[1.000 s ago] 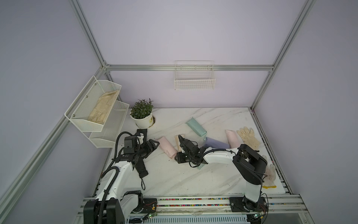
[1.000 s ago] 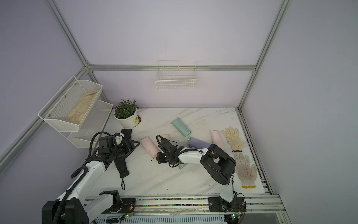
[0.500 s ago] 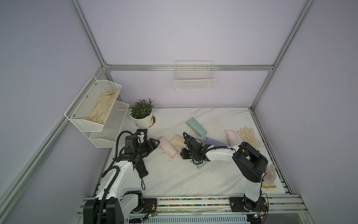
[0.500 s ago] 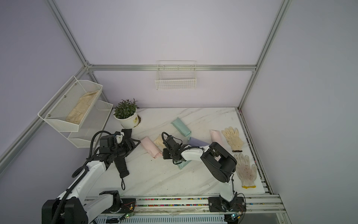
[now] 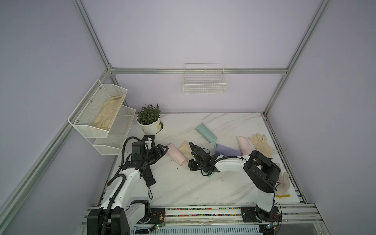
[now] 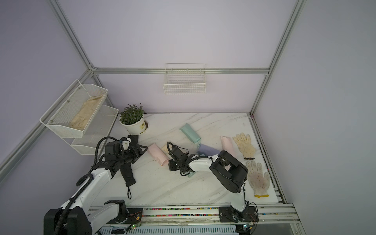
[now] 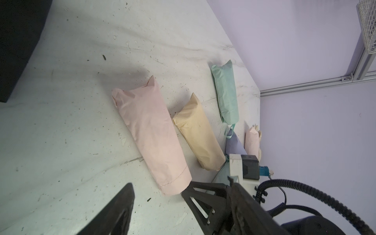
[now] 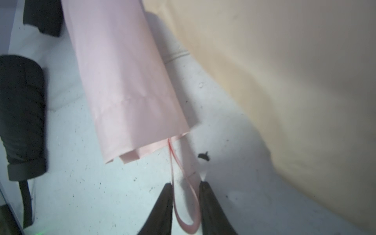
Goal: Take umbrellas out of sleeves
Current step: Take out the umbrella from the umbrella sleeve.
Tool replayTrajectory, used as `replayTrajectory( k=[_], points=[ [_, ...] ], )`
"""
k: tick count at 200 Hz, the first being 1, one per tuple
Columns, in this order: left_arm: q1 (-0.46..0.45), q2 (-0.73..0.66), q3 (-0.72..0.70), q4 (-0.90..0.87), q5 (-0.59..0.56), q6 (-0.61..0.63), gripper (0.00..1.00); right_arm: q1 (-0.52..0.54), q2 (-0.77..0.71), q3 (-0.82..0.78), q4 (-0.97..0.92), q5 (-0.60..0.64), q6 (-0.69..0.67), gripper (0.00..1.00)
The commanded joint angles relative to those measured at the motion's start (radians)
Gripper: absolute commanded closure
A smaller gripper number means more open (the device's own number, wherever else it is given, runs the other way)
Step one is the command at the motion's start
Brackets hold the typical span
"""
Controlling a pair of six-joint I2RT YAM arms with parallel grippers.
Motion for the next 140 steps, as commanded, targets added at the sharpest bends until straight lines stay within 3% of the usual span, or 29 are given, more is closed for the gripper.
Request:
replayTrajectory(
  k=[1,46,140],
  points=[
    [-0.006,-0.006,0.018,0.035,-0.015,-0.012,0.26,0.015,0.030,0.001,-0.028,0.015,0.001,0.86],
    [-0.012,-0.006,0.021,0.036,-0.018,-0.013,0.26,0.015,0.015,-0.016,-0.009,0.001,0.015,1.00],
    [-0.025,0.073,0.004,0.078,-0.037,-0.013,0.25,0.015,-0.086,-0.074,0.024,-0.013,0.021,1.00]
  ],
)
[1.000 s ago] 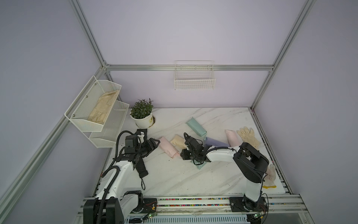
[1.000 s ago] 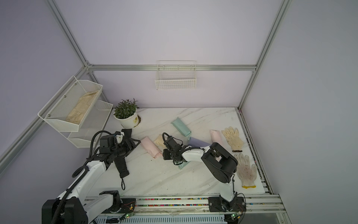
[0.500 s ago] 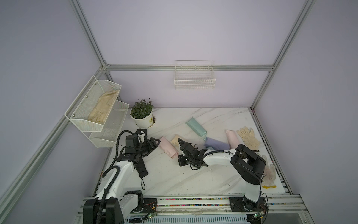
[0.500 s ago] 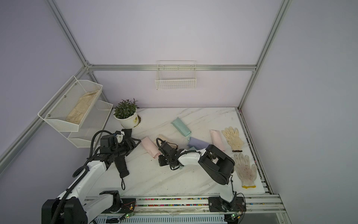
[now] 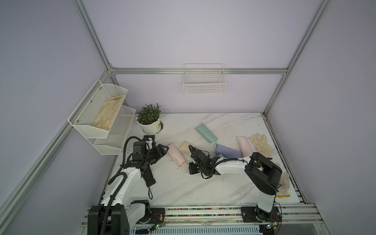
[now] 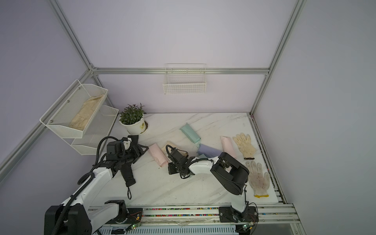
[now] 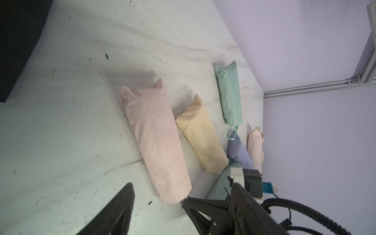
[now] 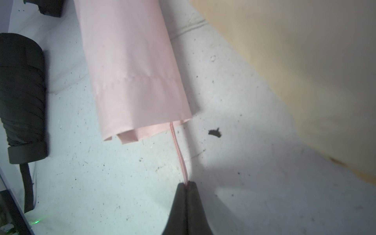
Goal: Take umbrellas out of sleeves
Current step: Take out the umbrella from the umbrella sleeve.
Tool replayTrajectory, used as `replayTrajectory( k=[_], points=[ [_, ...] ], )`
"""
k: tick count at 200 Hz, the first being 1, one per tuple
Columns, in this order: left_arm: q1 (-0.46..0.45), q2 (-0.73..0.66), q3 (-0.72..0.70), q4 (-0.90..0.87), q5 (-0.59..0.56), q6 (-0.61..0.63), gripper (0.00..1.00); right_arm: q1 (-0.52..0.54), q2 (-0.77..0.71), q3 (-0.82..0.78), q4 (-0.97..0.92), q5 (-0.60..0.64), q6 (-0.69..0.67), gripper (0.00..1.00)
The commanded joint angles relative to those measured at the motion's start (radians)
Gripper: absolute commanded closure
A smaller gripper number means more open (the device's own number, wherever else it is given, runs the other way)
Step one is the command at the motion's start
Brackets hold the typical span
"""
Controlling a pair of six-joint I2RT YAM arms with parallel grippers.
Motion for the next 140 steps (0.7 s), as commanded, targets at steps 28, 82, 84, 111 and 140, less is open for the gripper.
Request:
replayTrajectory(
  k=[28,82,84,111,140],
  points=[
    [-0.015,0.097,0.002,0.095,-0.022,-0.032,0.25,-0.001,-0.039,-0.037,0.041,-0.037,0.018,1.00],
    [-0.016,0.349,0.080,0.209,-0.018,-0.061,0.27,-0.002,-0.050,-0.054,0.062,-0.066,0.010,1.00],
    [-0.015,0.357,0.083,0.212,-0.021,-0.062,0.27,-0.001,-0.052,-0.057,0.062,-0.066,0.012,1.00],
    [-0.014,0.441,0.122,0.263,-0.052,-0.080,0.29,-0.001,-0.071,-0.074,0.060,-0.054,0.023,1.00],
    [-0.012,0.526,0.157,0.349,-0.038,-0.137,0.30,-0.002,-0.083,-0.084,0.059,-0.055,0.025,1.00]
  ],
)
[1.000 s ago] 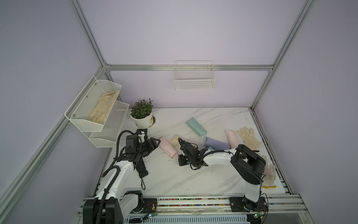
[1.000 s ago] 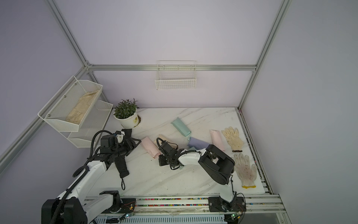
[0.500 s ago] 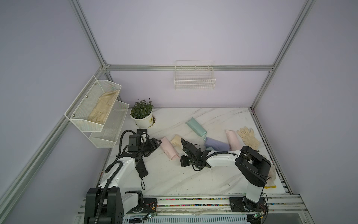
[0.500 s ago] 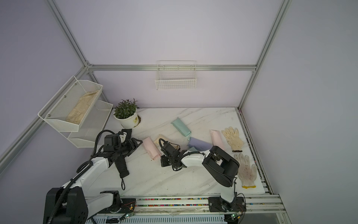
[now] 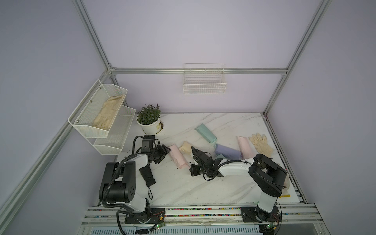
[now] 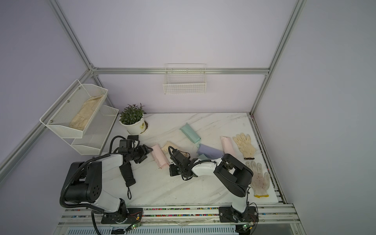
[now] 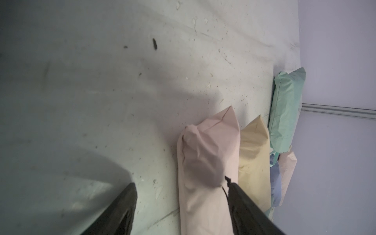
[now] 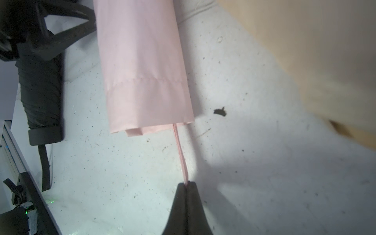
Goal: Take umbrellas out of sleeves
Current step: Take out the umbrella from the umbrella sleeve.
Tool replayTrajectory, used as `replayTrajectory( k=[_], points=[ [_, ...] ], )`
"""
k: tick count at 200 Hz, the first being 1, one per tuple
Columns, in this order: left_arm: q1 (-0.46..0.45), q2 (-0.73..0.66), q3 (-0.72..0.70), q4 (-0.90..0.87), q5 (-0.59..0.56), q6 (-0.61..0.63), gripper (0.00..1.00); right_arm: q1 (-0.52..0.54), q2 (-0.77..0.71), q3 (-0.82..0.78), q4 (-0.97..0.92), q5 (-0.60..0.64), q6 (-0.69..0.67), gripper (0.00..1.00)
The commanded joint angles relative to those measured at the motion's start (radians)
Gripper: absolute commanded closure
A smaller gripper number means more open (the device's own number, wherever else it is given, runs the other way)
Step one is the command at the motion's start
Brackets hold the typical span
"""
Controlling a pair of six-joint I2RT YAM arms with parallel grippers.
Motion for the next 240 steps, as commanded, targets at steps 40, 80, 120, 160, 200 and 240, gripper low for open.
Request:
replayTrajectory(
  k=[40,80,120,160,200,240],
  points=[
    [-0.002,0.130,0.093,0.245,0.053,-0.145,0.34,-0.002,-0.041,-0.016,0.007,-0.005,0.011,1.00],
    [-0.002,0.144,0.084,0.287,0.052,-0.170,0.49,-0.002,-0.029,-0.008,0.009,-0.014,0.012,1.00],
    [-0.001,0.153,0.094,0.297,0.061,-0.175,0.72,-0.001,-0.027,0.000,0.003,-0.019,0.010,1.00],
    [-0.001,0.147,0.106,0.288,0.065,-0.158,1.00,-0.001,-0.030,0.002,-0.004,-0.015,0.009,1.00],
    [0.001,0.127,0.107,0.266,0.062,-0.129,1.00,-0.002,-0.037,-0.012,-0.008,-0.010,0.008,1.00],
    [0.016,0.084,0.129,0.180,0.031,-0.062,1.00,-0.002,-0.064,-0.063,0.013,-0.017,0.031,1.00]
  ],
)
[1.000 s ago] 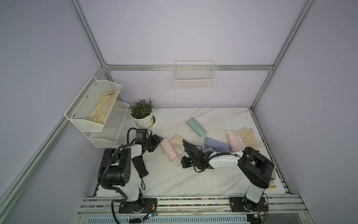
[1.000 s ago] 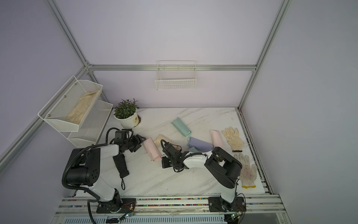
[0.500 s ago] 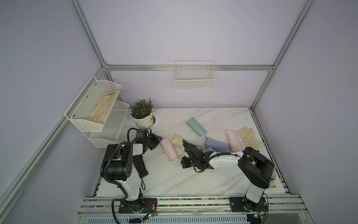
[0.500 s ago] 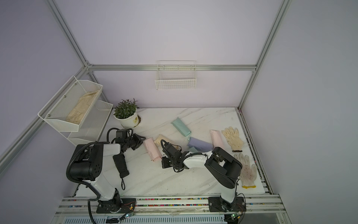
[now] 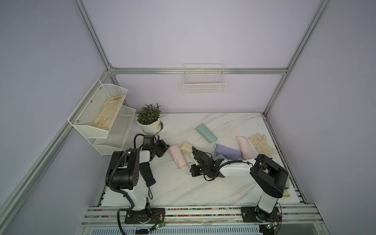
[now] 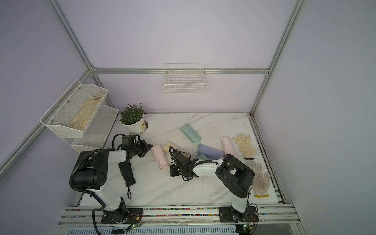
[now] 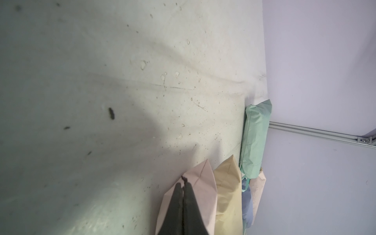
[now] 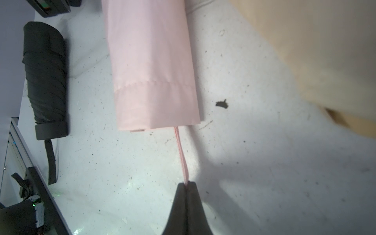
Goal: Take umbrellas out of sleeves
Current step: Take out the umbrella from the umbrella sleeve.
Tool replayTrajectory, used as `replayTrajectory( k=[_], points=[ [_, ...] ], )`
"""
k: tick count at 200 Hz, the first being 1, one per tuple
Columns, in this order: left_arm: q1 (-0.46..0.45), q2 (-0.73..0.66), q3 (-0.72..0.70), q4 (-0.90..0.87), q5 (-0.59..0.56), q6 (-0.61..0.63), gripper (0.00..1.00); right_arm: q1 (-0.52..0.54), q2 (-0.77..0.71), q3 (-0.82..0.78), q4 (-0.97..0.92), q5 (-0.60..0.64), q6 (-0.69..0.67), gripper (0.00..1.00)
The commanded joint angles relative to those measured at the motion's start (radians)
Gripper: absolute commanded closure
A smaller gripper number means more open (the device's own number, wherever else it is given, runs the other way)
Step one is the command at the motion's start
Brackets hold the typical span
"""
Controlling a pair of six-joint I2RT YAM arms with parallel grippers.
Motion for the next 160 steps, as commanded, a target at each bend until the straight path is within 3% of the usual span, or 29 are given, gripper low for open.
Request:
replayTrajectory(
  k=[1,160],
  points=[
    [0.015,-0.066,0.073,-0.039,-0.018,0.071,1.00,-0.002,-0.044,-0.043,0.012,0.000,0.025,1.00],
    [0.099,-0.114,0.264,-0.301,-0.075,0.223,1.00,0.035,-0.064,-0.099,0.081,-0.080,0.059,1.00]
  ],
)
